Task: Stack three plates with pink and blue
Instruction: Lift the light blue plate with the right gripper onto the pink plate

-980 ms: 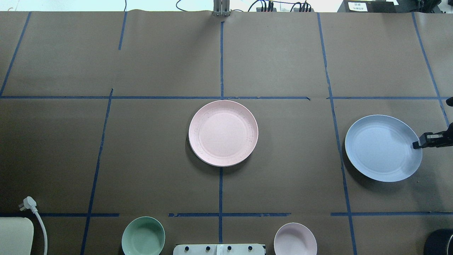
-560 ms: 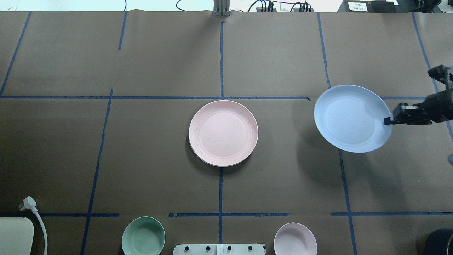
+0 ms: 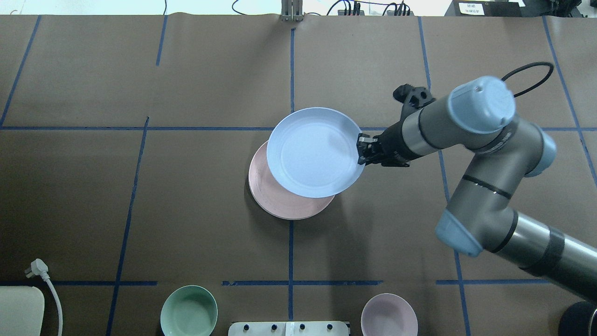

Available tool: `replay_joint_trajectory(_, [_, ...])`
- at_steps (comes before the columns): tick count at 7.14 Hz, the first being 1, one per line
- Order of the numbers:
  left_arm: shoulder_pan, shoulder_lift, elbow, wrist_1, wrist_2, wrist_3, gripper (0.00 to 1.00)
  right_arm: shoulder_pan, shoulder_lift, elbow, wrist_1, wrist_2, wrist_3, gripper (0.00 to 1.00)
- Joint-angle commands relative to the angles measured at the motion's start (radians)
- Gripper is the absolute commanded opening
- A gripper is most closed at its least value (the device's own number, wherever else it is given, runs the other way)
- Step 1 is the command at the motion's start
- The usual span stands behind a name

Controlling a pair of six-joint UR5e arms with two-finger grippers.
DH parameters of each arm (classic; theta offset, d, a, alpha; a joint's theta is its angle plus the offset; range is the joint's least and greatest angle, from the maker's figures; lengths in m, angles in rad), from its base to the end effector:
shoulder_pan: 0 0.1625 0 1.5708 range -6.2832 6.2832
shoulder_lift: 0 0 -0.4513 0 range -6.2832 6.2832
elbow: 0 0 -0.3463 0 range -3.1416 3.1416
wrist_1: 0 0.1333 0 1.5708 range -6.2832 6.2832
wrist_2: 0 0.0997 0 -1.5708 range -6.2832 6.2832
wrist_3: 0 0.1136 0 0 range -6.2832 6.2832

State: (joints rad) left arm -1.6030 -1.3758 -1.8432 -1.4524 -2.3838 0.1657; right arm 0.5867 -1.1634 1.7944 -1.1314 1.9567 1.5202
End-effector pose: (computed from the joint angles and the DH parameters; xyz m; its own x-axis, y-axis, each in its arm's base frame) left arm -0.0622 -0.3524 0.6606 0.6819 0.1136 -0.7226 -0.0814 0.9935 0.0793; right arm -0.4484 -0.4068 0.3356 0.4111 0.2170 0.8854 -0.2174 0.9666 -0.1360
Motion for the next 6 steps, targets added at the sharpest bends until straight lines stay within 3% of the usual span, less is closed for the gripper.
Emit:
replay_joint_trajectory(1, [0.000,0.001,0.001,0.000,0.000,0.000,1.00,-0.071,0.013,-0.022,-0.013,-0.087,0.011,0.00])
replay_joint_trajectory(2, [0.000,0.001,-0.001,0.000,0.000,0.002,1.00,-0.073,0.014,-0.030,-0.014,-0.094,0.011,0.01])
replay_joint_trajectory(3, [0.000,0.001,-0.002,0.001,0.000,0.000,1.00,-0.073,0.017,-0.032,-0.016,-0.096,0.012,0.09])
replay_joint_trajectory(4, [0.000,0.001,-0.004,0.001,0.000,0.000,1.00,-0.073,0.033,-0.044,-0.016,-0.098,0.064,0.81])
replay_joint_trajectory(5, [0.000,0.001,-0.007,0.000,0.000,0.000,1.00,-0.071,0.053,-0.052,-0.016,-0.099,0.086,1.00])
replay_joint_trajectory(6, [0.000,0.001,-0.007,0.000,0.000,0.002,1.00,-0.053,0.053,-0.050,-0.030,-0.087,0.077,1.00])
